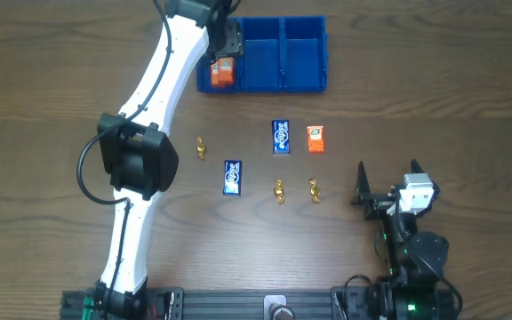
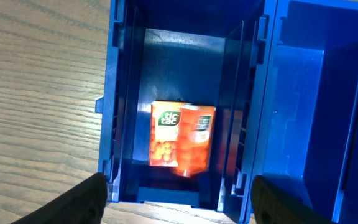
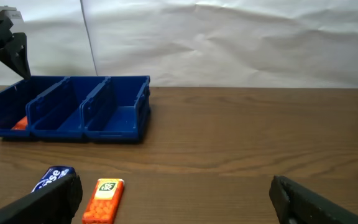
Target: Sort Candies Into Trays
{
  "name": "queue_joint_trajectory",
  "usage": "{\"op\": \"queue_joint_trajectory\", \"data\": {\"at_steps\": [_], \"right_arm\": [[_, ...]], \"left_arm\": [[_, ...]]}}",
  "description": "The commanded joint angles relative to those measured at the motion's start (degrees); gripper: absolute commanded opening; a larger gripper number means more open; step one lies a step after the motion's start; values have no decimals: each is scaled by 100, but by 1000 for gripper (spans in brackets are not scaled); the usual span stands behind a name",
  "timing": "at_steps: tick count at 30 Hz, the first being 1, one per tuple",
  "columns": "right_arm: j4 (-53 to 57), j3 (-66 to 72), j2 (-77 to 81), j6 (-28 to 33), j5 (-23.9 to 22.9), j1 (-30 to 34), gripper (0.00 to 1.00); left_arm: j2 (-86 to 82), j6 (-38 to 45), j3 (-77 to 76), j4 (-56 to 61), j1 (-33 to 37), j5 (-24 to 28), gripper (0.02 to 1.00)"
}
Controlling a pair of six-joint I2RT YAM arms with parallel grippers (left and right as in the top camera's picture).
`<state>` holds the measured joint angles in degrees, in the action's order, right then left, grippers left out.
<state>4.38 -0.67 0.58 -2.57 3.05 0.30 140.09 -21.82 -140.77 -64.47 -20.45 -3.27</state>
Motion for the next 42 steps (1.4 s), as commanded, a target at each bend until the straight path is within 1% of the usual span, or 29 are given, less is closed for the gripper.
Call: {"op": "queue_joint_trajectory", "data": {"at_steps": [1,2,3,5,8,11,14,17,19,24,42], "right_arm": [[15,22,-42,-61,7,-17,998],[15,22,-42,-61,7,-17,998],[15,22,-42,-63,7,-17,998],[15,22,-42,-61,7,-17,998],[15,22,-42,-61,7,-17,998],[15,22,-42,-61,7,-17,998],[15,22,-42,-61,7,-17,998],[15,22,-42,-61,7,-17,998],[15,22,-42,-61,7,-17,998],[15,22,-42,-61,7,-17,998],[15,22,-42,-63,7,-17,998]], "left_arm": [[-103,-31,-173,-26,-101,203,776],[-103,-90,-203,-26,-219,177,785],[-103,-212,-247,-28,-409,92,820],[-103,-527,-297,-70,-739,-61,836],[-101,-1045,-334,-271,-1488,-79,842],[-7,-1589,-330,-546,-2063,-120,840],[175,-1762,-328,-686,-2505,57,836],[389,-1768,-328,-769,-2734,330,829],[533,-1768,-328,-769,-2815,472,829],[868,-1915,-328,-883,-2828,586,825],[1228,-1888,-328,-684,-2761,612,807]]}}
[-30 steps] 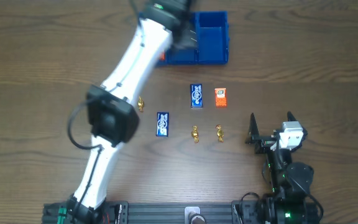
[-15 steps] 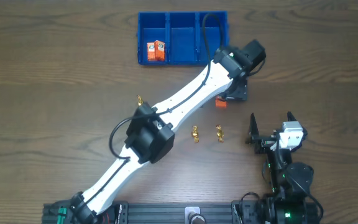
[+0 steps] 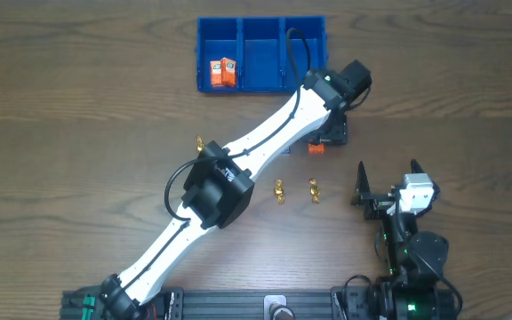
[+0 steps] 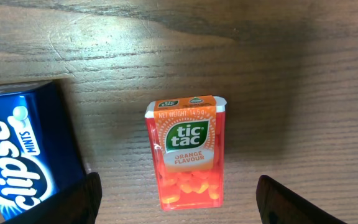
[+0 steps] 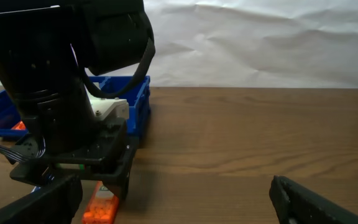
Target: Sort Candies Into Trays
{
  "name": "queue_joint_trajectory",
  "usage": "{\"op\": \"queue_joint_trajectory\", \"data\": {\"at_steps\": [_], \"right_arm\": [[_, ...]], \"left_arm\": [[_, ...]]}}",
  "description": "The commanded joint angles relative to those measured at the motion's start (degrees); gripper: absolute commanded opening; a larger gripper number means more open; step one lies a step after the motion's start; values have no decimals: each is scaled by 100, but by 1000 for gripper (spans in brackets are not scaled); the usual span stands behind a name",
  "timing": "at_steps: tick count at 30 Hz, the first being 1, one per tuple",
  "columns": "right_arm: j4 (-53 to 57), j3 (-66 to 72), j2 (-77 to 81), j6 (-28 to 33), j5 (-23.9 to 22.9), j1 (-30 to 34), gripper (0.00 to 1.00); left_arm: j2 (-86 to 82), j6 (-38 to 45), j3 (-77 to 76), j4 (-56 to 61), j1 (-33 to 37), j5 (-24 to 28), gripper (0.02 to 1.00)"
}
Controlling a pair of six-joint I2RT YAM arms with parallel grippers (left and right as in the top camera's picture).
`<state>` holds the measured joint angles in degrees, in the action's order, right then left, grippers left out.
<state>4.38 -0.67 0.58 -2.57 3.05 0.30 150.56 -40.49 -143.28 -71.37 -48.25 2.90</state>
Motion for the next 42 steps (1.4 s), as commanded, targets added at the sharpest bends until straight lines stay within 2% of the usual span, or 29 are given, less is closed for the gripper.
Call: {"op": "queue_joint_trajectory", "data": {"at_steps": [1,7,14,23,26,32,39,42], "right_arm": [[15,22,-42,-61,7,-17,998],[15,22,-42,-61,7,-17,998],[15,22,-42,-61,7,-17,998],[15,22,-42,-63,7,-17,998],[15,22,-42,-61,7,-17,998],[15,22,-42,-61,7,-17,998],[15,22,-42,-61,7,-17,998],[15,22,-42,-61,7,-17,998]], "left_arm": [[221,-24,-76,7,20,-2,803],[358,-24,-76,59,20,22,792],[468,-20,-76,190,-13,94,730],[468,-20,-76,199,-26,74,437],[468,-20,-76,212,-26,72,367],[221,50,-101,310,68,11,329],[-1154,715,-98,389,498,-743,340],[-1849,1154,-98,389,979,-935,336]]}}
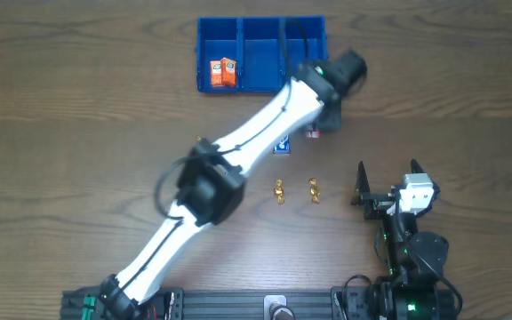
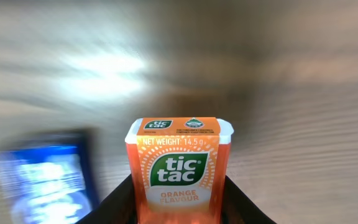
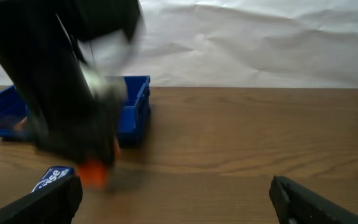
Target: Sort Candies Into Trays
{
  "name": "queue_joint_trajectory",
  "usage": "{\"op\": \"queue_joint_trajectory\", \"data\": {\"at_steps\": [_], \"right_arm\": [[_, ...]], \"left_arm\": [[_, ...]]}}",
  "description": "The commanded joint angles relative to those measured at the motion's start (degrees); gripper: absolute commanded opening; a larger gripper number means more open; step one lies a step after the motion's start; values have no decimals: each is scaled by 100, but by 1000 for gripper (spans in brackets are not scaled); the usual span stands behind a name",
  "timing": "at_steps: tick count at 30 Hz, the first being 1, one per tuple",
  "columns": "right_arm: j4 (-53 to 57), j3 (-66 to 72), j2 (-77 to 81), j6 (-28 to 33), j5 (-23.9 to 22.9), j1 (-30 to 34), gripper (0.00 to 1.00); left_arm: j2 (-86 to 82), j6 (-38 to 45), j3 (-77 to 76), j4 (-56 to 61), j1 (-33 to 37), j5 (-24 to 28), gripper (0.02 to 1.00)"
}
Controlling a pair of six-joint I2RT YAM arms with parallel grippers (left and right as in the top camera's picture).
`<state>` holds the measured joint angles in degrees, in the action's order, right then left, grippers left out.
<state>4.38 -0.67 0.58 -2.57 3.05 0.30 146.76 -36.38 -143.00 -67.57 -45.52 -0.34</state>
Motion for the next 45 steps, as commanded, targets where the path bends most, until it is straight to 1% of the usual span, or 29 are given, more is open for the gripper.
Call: {"op": "queue_joint_trajectory", "data": {"at_steps": [1,6,10,15,21,23,35,45], "right_arm": [[15,22,-42,-61,7,-17,998],[15,22,-42,-61,7,-17,998],[15,22,-42,-61,7,-17,998],[15,22,-42,-61,7,-17,998],[15,22,-42,-61,7,-17,998],[15,22,-42,-61,7,-17,998],[15,22,-42,-63,7,-17,998],[15,22,-42,-61,7,-17,998]], "left_arm": [[-1663,901,-127,9,929,-612,334],[-1939,1438,-127,11,1775,-579,329],[-1683,1851,-125,55,2164,-463,336],[-1246,2116,-125,107,2339,-407,340],[-708,2232,-125,151,2457,-369,338],[-570,2271,-125,184,2500,-221,340],[-389,2310,-122,199,2645,50,347],[-101,2267,-122,227,2677,144,360]]}}
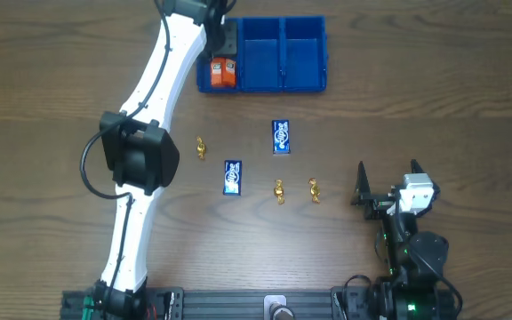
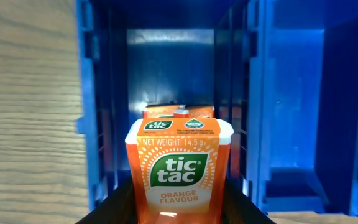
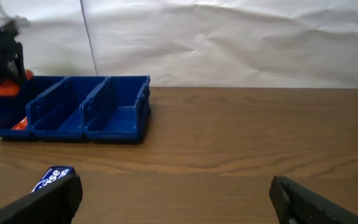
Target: Sort Candies Into Trays
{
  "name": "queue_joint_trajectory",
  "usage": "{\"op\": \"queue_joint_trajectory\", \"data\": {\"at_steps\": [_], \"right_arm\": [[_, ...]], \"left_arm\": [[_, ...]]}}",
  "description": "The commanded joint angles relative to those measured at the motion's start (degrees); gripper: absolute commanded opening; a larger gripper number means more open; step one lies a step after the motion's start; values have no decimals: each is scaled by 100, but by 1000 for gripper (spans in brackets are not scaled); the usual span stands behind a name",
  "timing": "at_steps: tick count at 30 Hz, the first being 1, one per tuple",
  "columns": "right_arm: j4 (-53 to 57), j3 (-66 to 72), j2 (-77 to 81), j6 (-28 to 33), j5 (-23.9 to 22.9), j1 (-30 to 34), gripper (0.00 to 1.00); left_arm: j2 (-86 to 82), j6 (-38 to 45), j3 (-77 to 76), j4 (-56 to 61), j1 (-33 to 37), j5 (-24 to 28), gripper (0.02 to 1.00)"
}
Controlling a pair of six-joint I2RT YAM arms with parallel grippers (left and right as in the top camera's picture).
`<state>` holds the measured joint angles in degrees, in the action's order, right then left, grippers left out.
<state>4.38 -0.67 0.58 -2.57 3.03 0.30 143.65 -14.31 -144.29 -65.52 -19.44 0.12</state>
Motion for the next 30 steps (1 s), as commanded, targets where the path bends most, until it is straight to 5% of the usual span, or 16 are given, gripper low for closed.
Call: {"op": "queue_joint_trajectory", "data": {"at_steps": [1,6,11,21,30], "right_arm": [[15,22,-42,-61,9,-17,998],[15,22,-42,-61,9,-17,998],[15,22,-42,-61,9,-17,998],[15,22,-42,-61,9,-17,998],[15,22,-42,-61,9,-17,998]], "left_arm": [[210,57,7,26,72,98,362],[205,57,7,129,74,129,470],[-168,35,7,129,72,140,1000],[-3047,61,1541,813,68,-232,1000],[-7289,721,7337,4968,83,-372,998]]}}
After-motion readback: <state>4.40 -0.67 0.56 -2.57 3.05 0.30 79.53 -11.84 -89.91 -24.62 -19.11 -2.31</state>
